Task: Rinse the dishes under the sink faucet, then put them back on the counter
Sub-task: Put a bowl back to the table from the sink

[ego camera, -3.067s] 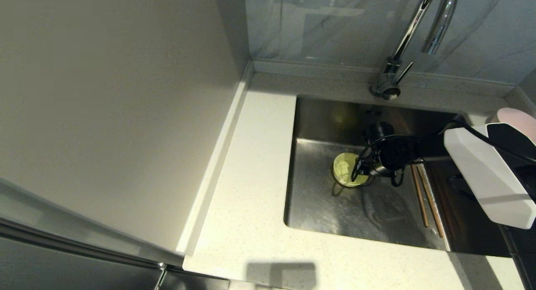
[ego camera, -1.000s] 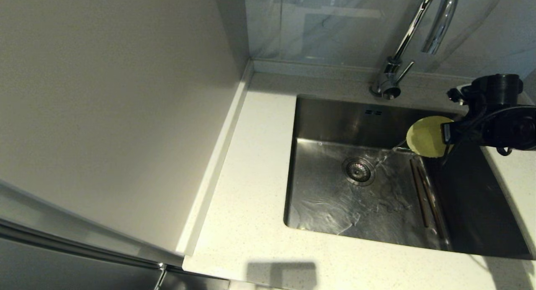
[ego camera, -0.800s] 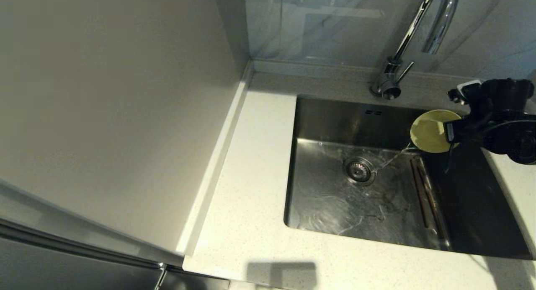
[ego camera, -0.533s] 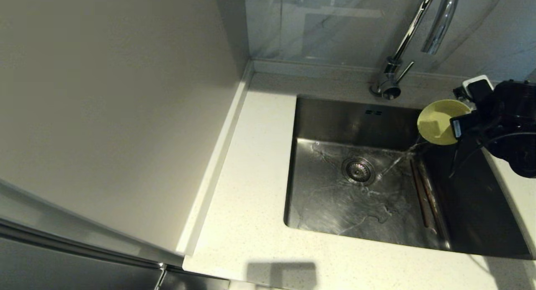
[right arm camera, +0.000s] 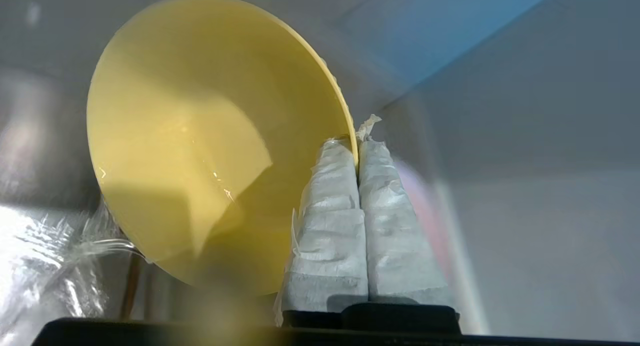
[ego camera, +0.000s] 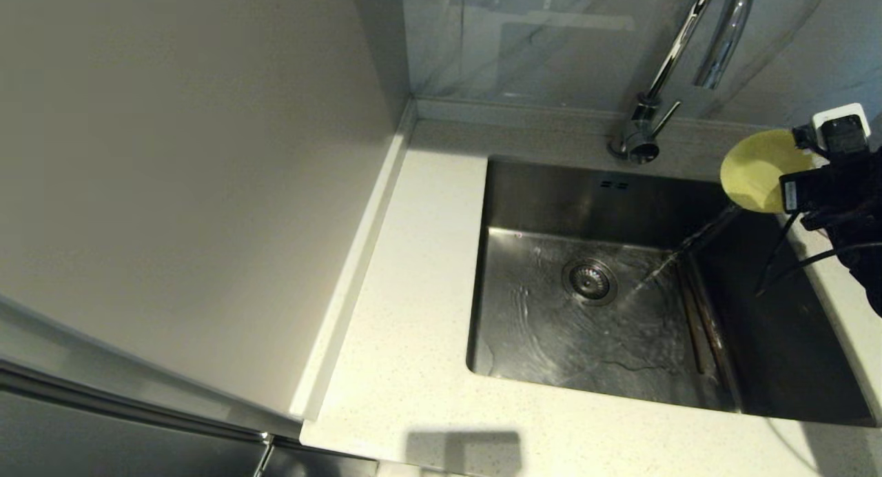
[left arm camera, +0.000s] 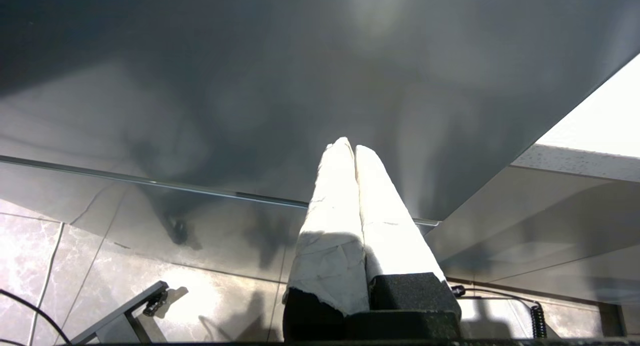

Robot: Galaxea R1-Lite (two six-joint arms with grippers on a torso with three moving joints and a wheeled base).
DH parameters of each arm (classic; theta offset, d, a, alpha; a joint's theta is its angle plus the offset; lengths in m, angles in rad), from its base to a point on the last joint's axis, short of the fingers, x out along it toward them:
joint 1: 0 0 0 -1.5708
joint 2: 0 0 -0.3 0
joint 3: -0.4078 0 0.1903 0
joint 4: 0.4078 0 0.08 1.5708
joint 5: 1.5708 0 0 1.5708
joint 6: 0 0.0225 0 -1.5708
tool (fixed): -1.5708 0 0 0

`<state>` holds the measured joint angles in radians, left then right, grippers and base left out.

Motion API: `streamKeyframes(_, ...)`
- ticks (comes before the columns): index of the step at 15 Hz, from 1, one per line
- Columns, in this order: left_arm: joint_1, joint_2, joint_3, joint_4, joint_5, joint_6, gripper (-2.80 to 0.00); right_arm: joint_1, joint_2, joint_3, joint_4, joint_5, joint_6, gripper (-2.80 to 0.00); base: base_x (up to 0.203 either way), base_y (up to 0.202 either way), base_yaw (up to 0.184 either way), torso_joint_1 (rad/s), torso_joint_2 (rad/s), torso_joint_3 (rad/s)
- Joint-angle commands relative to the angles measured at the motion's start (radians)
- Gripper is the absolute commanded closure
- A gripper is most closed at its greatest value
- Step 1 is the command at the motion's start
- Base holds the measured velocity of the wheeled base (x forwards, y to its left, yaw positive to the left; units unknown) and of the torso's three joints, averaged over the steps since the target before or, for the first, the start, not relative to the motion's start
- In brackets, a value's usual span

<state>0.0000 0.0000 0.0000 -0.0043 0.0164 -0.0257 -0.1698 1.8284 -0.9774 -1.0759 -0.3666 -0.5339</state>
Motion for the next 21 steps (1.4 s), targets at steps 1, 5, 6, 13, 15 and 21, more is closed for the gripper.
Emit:
streamKeyframes(1, 0.000, -0.003, 0.000, 0.000, 0.000, 0.000, 0.00, -0.002, -0.031, 0.027, -0.120, 0.000, -0.007, 0.00, 0.000, 0.000, 0.000, 0.000, 0.00, 0.000)
streamKeyframes(5, 0.000, -0.003, 0.000, 0.000, 0.000, 0.000, 0.00, -0.001, -0.058, 0.079, -0.332, 0.062, -0.015, 0.00, 0.000, 0.000, 0.000, 0.000, 0.00, 0.000)
streamKeyframes(6, 0.000, -0.003, 0.000, 0.000, 0.000, 0.000, 0.00, -0.001, -0.064, 0.112, -0.384, 0.089, -0.027, 0.00, 0.000, 0.000, 0.000, 0.000, 0.00, 0.000)
streamKeyframes(13, 0.000, -0.003, 0.000, 0.000, 0.000, 0.000, 0.00, 0.001, -0.106, 0.195, -0.454, 0.189, -0.061, 0.00, 0.000, 0.000, 0.000, 0.000, 0.00, 0.000)
streamKeyframes(15, 0.000, -0.003, 0.000, 0.000, 0.000, 0.000, 0.00, 0.001, -0.095, 0.182, -0.454, 0.189, -0.097, 0.00, 0.000, 0.000, 0.000, 0.000, 0.00, 0.000)
streamKeyframes(21, 0.000, -0.003, 0.000, 0.000, 0.000, 0.000, 0.00, -0.002, -0.117, 0.135, -0.410, 0.140, -0.095, 0.00, 0.000, 0.000, 0.000, 0.000, 0.00, 0.000)
